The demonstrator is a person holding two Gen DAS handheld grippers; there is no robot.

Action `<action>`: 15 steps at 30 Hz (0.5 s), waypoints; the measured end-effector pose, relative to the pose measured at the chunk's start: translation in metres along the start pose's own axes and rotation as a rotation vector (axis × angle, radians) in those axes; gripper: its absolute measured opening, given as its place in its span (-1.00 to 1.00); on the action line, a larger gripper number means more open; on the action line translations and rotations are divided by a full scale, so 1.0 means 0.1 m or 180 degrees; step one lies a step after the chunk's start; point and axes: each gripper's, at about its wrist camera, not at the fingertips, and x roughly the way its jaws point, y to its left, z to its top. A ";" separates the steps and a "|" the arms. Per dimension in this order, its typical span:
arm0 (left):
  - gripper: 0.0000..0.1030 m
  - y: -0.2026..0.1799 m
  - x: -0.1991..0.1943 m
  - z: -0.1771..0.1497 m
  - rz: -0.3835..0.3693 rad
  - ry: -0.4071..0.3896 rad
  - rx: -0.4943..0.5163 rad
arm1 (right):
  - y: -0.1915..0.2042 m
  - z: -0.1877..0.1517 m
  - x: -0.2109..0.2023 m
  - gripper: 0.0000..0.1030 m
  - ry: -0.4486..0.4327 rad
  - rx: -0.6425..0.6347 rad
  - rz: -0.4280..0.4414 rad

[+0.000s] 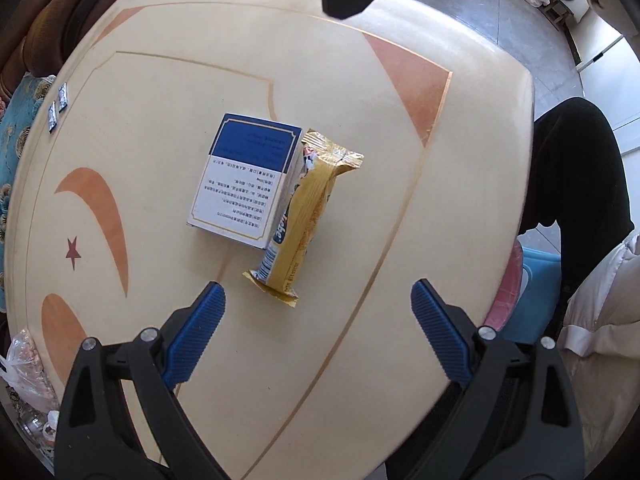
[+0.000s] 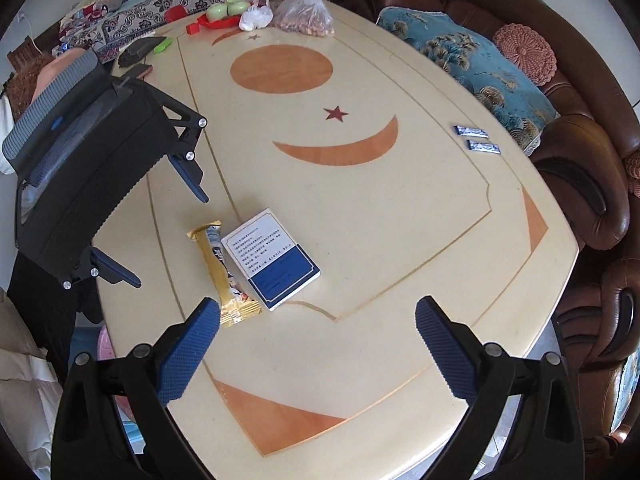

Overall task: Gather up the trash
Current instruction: 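Raise both tools from the bin and move them over the table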

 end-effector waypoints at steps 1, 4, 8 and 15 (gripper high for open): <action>0.78 0.02 0.05 0.01 -0.0043 0.0008 -0.0010 | 0.01 0.02 0.10 0.86 0.0044 -0.0030 0.0027; 0.78 0.10 0.15 0.03 -0.0136 -0.0001 -0.0055 | 0.04 0.05 0.34 0.86 0.0105 -0.0140 0.0114; 0.78 0.18 0.26 0.04 -0.0265 -0.0018 -0.0117 | 0.05 0.08 0.59 0.86 0.0156 -0.0236 0.0221; 0.67 0.20 0.42 0.08 -0.0425 -0.0050 -0.0125 | 0.11 0.06 0.94 0.81 0.0262 -0.0394 0.0338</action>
